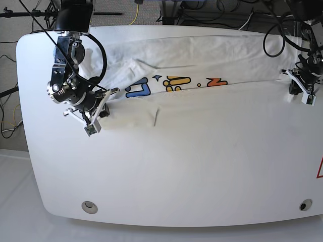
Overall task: Fold the T-shirt properly
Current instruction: 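Fold the side edge with both grippers toward the shirt's middle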
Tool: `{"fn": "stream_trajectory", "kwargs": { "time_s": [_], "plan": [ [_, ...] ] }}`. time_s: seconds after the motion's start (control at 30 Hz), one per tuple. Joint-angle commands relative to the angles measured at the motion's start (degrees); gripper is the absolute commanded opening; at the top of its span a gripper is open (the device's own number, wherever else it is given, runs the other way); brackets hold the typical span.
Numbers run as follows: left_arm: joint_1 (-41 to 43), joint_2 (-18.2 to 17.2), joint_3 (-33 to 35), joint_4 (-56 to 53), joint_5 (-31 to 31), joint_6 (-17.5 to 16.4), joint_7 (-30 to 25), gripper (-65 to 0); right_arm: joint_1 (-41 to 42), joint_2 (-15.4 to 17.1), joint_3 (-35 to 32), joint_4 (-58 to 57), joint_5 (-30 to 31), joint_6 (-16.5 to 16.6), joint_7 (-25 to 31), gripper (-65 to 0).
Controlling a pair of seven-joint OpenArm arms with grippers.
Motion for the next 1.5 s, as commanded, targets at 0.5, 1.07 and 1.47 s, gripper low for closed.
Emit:
{"fn": "stream_trajectory", "kwargs": {
  "time_s": [0.5,1.07,1.47],
  "plan": [
    [1.70,-1.94,-1.15,2.02,-0.54,-1.31,-1.49,-65.0,-2.51,-0.72,1.72,2.55,0.91,0.04,0.13,-64.9],
    [2.57,-1.95,-2.44,2.45,-0.22,-1.55,-0.21,-63.8,-6.64,-0.73,1.30,3.76,0.86,-0.11,0.30,-64.6],
    [5.45,-1.76,-2.21,4.30,-0.12,-1.57,-0.23,-62.5,-10.51,-0.60,1.01,4.30,0.89,-0.08,1.87,-63.1]
  ]
}}
